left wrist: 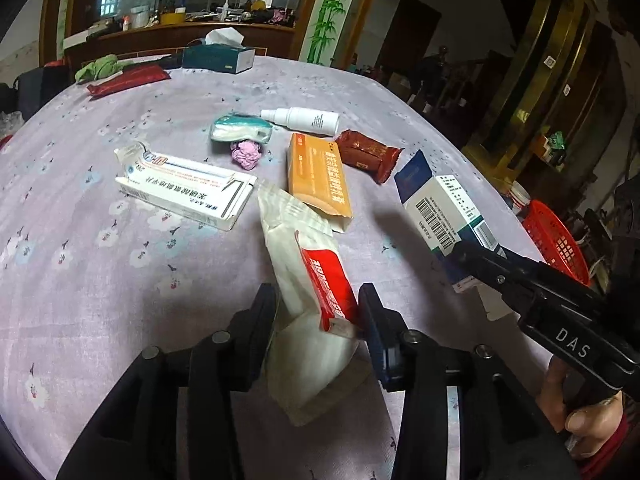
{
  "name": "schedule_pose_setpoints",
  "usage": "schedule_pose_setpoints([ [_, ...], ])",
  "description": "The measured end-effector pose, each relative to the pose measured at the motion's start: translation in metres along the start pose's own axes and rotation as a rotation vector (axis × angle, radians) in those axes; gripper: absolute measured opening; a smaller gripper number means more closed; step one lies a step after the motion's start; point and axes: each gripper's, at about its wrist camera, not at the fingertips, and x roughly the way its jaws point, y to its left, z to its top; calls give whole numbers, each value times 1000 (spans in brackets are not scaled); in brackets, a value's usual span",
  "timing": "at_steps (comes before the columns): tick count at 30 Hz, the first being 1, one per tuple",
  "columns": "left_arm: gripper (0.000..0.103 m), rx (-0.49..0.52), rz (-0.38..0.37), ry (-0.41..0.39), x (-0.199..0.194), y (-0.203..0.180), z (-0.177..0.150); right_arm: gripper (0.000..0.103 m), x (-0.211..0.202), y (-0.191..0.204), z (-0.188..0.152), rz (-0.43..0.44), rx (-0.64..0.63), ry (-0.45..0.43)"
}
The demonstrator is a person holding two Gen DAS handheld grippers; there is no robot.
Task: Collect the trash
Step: 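Grasp the white barcode medicine box with the right gripper, then hold the packet in the left gripper and the box in the right gripper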
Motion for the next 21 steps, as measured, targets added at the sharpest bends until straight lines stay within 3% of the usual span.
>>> schedule_pose_setpoints([
  [5,38,5,6,-14,-2,-1,-2,40,-4,-1,-1,3,6,-23],
  [12,37,10,24,-161,-27,-6,-7,40,-12,-1,-4,-18,10,-66],
  [15,37,45,65,-232,-32,-16,-6,40,-14,-2,-5,-27,20,-74],
  [21,37,86,103,-267,-30,-31,-5,40,-16,-3,-5,-38,24,-81],
])
